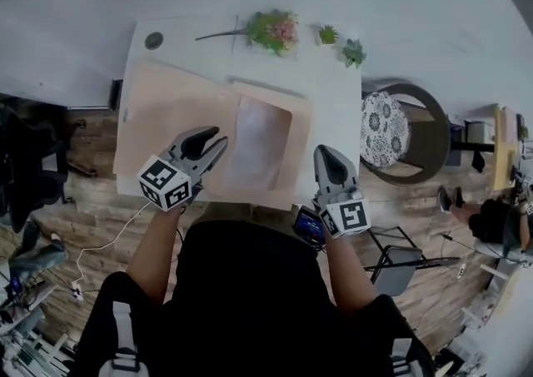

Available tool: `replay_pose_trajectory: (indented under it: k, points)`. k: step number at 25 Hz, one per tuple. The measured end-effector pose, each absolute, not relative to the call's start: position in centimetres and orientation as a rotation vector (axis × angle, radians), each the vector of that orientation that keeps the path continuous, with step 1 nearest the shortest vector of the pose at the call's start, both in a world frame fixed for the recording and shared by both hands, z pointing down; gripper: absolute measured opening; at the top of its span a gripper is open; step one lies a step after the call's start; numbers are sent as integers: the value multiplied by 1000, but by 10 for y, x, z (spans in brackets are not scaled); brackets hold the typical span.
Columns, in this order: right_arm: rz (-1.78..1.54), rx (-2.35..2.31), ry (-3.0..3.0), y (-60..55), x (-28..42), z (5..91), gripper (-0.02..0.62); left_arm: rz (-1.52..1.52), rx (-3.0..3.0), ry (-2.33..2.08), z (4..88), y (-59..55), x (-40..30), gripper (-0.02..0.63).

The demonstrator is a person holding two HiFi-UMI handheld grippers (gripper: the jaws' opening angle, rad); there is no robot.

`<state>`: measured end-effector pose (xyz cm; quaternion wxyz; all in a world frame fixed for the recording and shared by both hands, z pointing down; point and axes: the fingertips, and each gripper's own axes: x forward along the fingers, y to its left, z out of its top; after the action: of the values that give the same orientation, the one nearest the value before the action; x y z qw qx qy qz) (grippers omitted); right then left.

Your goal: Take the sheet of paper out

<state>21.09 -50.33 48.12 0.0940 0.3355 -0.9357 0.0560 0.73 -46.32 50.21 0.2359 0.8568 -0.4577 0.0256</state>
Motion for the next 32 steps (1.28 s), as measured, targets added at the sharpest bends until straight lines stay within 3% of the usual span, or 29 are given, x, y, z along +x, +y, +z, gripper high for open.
replay_pose_trajectory:
  k: [17,32]
  points:
    - [302,838,-2769,-588,187,539,12,387,1800,-877,655,-485,34,127]
    - [382,844,-2750,-603,194,567,12,362,1679,-830,674,-481,42,121]
